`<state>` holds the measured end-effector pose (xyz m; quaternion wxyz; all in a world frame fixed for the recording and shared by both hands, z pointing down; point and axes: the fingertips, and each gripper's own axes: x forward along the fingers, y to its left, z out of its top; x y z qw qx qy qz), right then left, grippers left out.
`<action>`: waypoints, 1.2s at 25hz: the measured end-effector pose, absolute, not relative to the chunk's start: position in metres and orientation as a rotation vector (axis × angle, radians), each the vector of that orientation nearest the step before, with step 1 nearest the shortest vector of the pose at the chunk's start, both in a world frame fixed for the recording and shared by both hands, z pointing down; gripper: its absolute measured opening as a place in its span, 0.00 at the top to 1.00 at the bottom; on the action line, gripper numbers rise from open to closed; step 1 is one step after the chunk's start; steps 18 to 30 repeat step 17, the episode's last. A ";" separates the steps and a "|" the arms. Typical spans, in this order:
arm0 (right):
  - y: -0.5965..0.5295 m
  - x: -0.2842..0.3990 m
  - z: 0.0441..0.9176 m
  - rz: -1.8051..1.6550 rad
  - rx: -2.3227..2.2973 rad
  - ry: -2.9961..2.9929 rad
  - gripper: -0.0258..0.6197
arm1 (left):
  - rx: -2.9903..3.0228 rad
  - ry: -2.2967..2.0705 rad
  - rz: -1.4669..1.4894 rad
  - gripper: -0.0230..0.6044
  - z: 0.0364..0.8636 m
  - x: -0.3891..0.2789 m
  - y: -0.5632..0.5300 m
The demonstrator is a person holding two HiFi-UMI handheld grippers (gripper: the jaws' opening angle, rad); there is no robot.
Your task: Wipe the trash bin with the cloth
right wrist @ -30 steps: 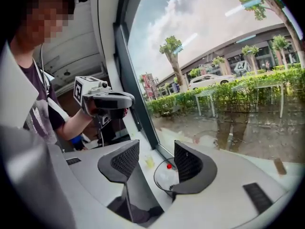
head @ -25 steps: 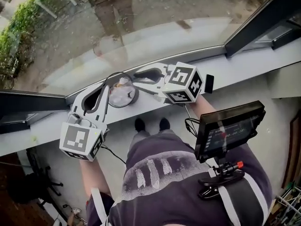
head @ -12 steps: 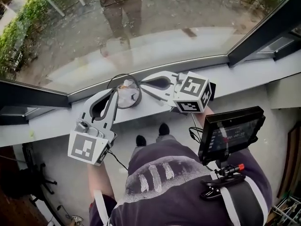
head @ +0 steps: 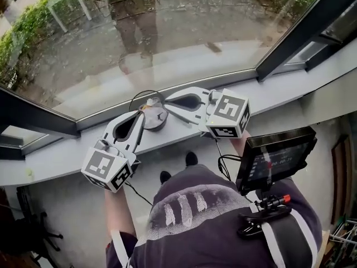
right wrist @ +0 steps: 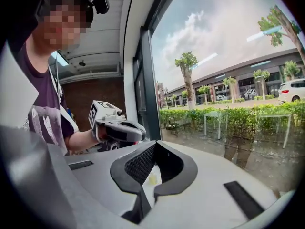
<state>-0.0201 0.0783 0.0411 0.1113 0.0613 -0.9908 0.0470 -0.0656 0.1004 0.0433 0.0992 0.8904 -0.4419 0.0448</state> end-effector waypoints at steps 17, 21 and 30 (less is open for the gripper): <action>0.160 0.021 0.065 0.320 0.555 -2.823 0.96 | 2.749 -0.896 0.128 0.97 0.068 -0.041 0.163; 0.160 0.021 0.065 0.320 0.555 -2.823 0.96 | 2.749 -0.896 0.128 0.97 0.068 -0.041 0.163; 0.160 0.021 0.065 0.320 0.555 -2.823 0.96 | 2.749 -0.896 0.128 0.97 0.068 -0.041 0.163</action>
